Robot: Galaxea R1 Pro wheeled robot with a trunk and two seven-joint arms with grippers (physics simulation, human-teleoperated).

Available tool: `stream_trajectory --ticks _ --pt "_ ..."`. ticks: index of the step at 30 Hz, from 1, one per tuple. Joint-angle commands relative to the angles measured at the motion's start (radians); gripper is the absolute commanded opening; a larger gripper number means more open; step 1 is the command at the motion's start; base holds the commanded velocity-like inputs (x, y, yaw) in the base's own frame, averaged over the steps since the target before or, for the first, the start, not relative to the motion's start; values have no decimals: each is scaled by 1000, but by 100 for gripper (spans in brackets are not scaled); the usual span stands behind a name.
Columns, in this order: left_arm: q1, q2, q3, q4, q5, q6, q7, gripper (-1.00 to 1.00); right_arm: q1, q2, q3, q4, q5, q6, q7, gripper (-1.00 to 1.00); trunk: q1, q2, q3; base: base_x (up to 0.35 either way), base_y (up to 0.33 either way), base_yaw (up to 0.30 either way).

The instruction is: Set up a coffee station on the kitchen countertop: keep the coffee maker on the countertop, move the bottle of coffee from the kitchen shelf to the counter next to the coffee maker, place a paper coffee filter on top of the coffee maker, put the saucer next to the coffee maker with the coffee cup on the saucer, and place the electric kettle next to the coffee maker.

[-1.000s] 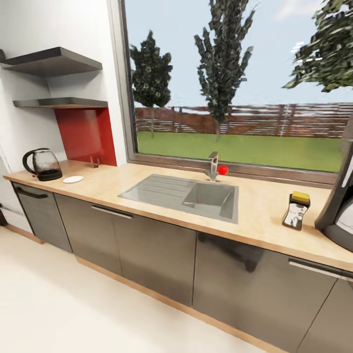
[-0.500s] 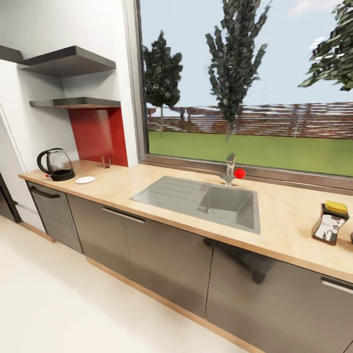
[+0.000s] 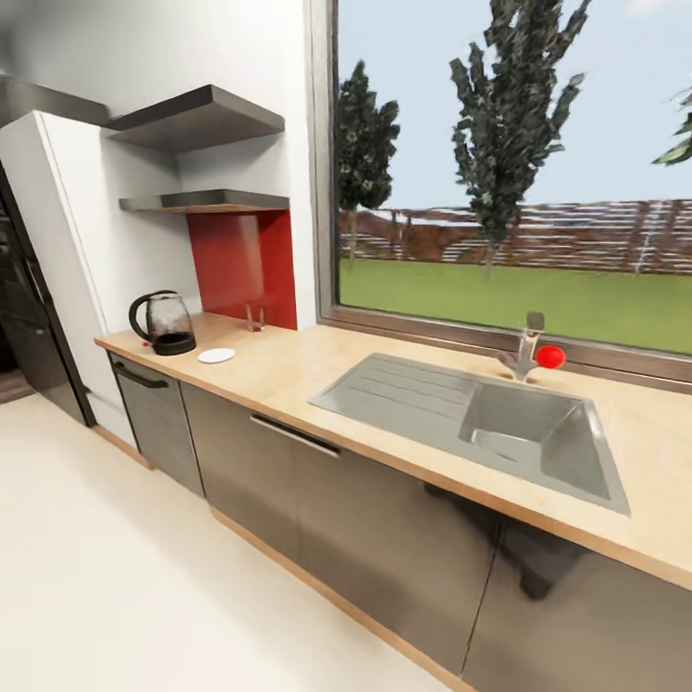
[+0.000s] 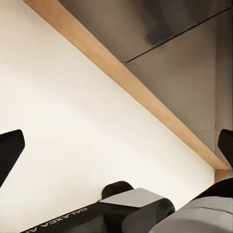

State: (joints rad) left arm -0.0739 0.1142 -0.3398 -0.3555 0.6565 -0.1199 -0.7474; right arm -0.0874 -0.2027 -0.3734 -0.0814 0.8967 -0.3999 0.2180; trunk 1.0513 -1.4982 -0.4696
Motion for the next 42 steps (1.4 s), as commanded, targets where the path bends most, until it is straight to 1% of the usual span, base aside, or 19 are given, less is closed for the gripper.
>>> stream_trajectory --ticks 1,19,25,28,31,32,33,34,35,36,37,38,40,42 --pt "-1 1 -8 1 6 -7 0 100 0 0 -9 -1 2 -2 8 100 0 -1 -1 219 241 272" --pt "-1 1 -8 1 6 -7 0 100 0 0 -8 -1 2 -2 8 100 0 -1 -1 124 291 272" --pt "-1 1 -6 1 6 -7 2 100 0 0 -7 -1 2 -2 8 100 0 -1 -1 211 276 125" --pt "-1 2 3 2 6 -7 2 100 0 0 -8 -1 2 -2 8 100 0 -1 -1 237 268 38" --pt "-1 2 41 17 6 -7 2 100 0 -1 -8 -1 2 -2 8 100 0 -1 -1 246 262 15" --pt "-1 2 41 17 6 -7 2 100 0 -1 -8 -1 2 -2 8 100 0 -1 -1 252 255 10" --pt "-1 2 75 29 6 -7 3 100 0 -1 -7 -1 2 -2 8 100 0 -1 -1 256 250 8" --pt "-1 2 120 37 6 -5 3 100 0 -1 -7 -1 2 -2 8 100 0 -1 -1 264 242 5" --pt "-1 2 120 37 6 -5 3 100 0 -1 -7 -1 2 -2 8 100 0 -1 -1 264 242 5" --pt "-1 2 164 44 6 -4 3 100 0 -1 -7 -1 2 -2 8 100 0 -1 -1 270 236 3" --pt "-1 2 182 46 6 -4 4 100 0 -1 -7 -1 2 -2 8 100 0 -1 -1 272 234 3" --pt "-1 2 218 53 6 -3 5 100 0 -1 -7 -1 2 -2 8 100 0 -1 -1 277 230 1" --pt "-1 3 242 73 6 -3 6 100 0 -1 -7 -1 2 -2 8 100 0 -1 -1 279 228 1" --pt "-1 3 247 78 6 -3 6 100 0 -1 -8 -1 2 -2 8 100 0 -1 -1 280 227 0"
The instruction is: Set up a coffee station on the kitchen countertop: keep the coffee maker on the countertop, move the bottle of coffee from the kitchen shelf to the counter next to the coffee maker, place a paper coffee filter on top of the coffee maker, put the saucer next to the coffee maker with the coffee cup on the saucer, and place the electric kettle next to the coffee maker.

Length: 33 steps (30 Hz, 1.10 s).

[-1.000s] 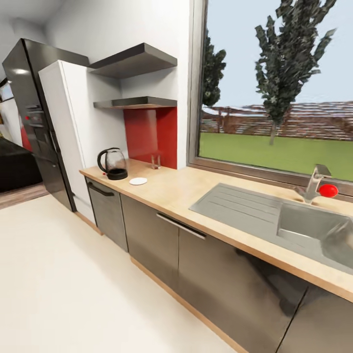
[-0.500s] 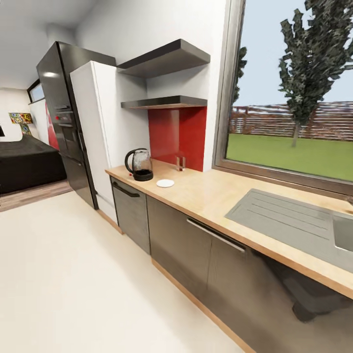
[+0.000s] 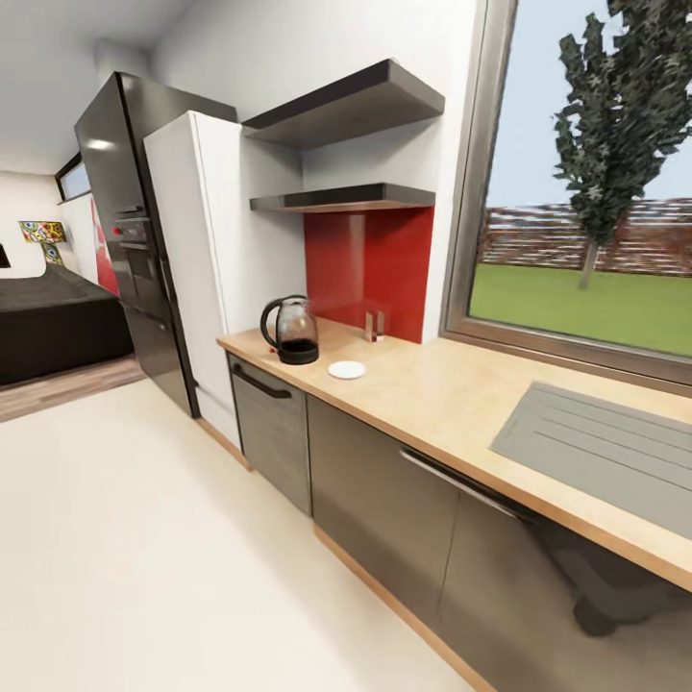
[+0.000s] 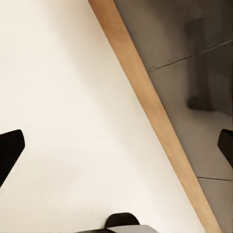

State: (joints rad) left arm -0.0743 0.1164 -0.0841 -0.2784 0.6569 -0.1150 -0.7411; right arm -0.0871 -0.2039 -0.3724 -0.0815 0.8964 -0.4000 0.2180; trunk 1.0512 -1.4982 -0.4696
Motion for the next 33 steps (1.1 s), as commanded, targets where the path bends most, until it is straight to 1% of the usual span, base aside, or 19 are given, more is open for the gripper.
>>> stream_trajectory --ticks 1,9,33 --pt "-1 1 -5 5 6 -8 0 100 0 0 -9 0 2 -2 7 100 0 -1 -1 280 227 0" --pt "-1 1 1 11 6 -8 0 100 0 0 -9 0 2 -2 7 100 0 -1 -1 281 226 0" --pt "-1 1 1 11 6 -8 0 100 0 0 -9 0 1 0 9 100 0 -1 -1 279 231 0"
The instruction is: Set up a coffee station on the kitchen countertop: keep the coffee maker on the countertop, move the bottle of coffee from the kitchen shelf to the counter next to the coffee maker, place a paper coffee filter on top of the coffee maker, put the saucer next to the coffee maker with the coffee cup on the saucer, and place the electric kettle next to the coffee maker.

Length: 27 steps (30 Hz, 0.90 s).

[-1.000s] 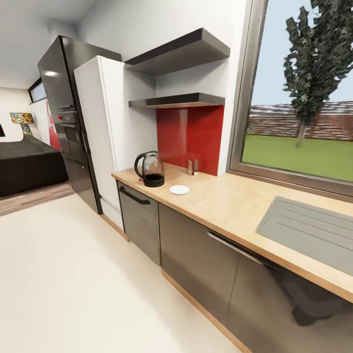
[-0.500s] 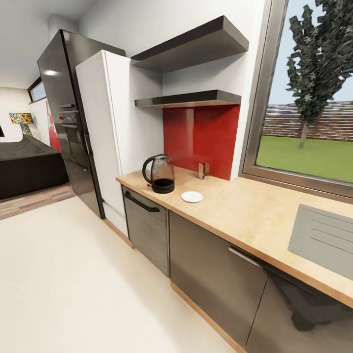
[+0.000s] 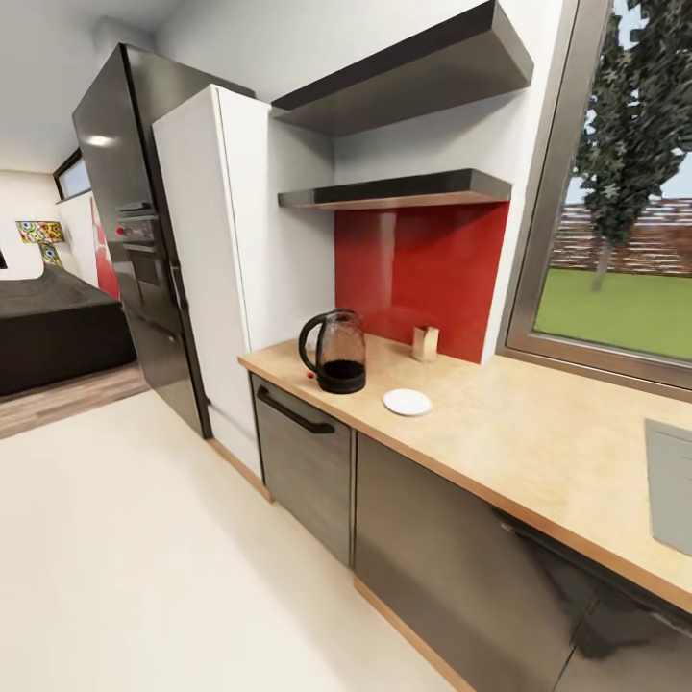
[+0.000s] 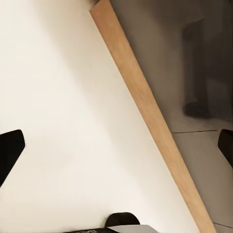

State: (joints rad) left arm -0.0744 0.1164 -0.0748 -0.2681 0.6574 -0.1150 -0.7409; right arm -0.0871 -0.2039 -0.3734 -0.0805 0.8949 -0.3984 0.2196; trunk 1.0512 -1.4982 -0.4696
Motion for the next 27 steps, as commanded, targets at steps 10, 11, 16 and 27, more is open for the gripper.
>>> stream_trajectory --ticks 10,11,16,27 --pt "-1 0 -8 1 5 -8 -1 100 0 0 -9 -1 3 -1 7 100 0 -1 -1 267 238 0" --pt "-1 1 -7 1 5 -8 -1 100 0 0 -9 -1 3 -1 7 100 0 -1 -1 262 236 0" --pt "-1 0 -8 1 5 -8 -1 100 0 0 -9 -1 3 -1 10 100 0 -1 -1 255 229 -23" --pt "-1 0 -8 1 5 -8 -1 100 0 0 -8 1 3 0 13 100 0 -1 -1 91 82 -200"
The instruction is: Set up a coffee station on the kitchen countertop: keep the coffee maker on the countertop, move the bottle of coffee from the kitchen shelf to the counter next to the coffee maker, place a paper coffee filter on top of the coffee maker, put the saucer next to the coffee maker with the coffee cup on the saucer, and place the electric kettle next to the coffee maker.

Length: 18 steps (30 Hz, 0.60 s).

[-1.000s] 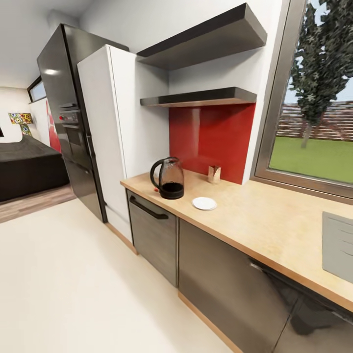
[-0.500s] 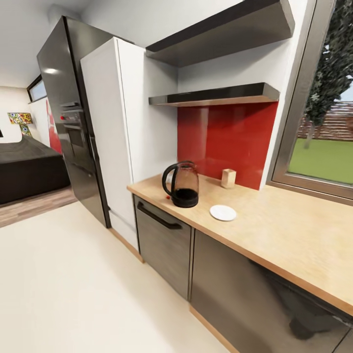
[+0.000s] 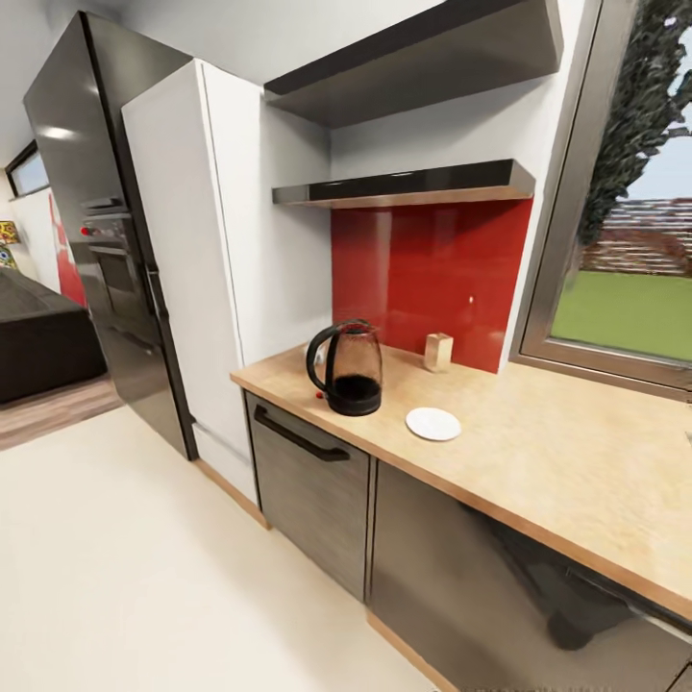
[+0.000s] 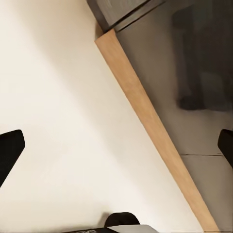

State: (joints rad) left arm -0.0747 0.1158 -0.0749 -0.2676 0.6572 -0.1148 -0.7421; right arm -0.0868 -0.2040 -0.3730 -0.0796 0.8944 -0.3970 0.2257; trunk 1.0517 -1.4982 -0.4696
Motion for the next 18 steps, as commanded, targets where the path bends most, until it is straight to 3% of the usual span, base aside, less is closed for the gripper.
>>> stream_trajectory --ticks 1,18 --pt "-1 1 -8 1 5 -8 0 100 -1 0 -9 0 3 -2 7 100 0 -1 -1 9 8 -247" --pt "-1 1 -8 1 5 -8 0 100 -1 0 -9 0 3 0 7 100 0 -1 -1 2 2 -254"
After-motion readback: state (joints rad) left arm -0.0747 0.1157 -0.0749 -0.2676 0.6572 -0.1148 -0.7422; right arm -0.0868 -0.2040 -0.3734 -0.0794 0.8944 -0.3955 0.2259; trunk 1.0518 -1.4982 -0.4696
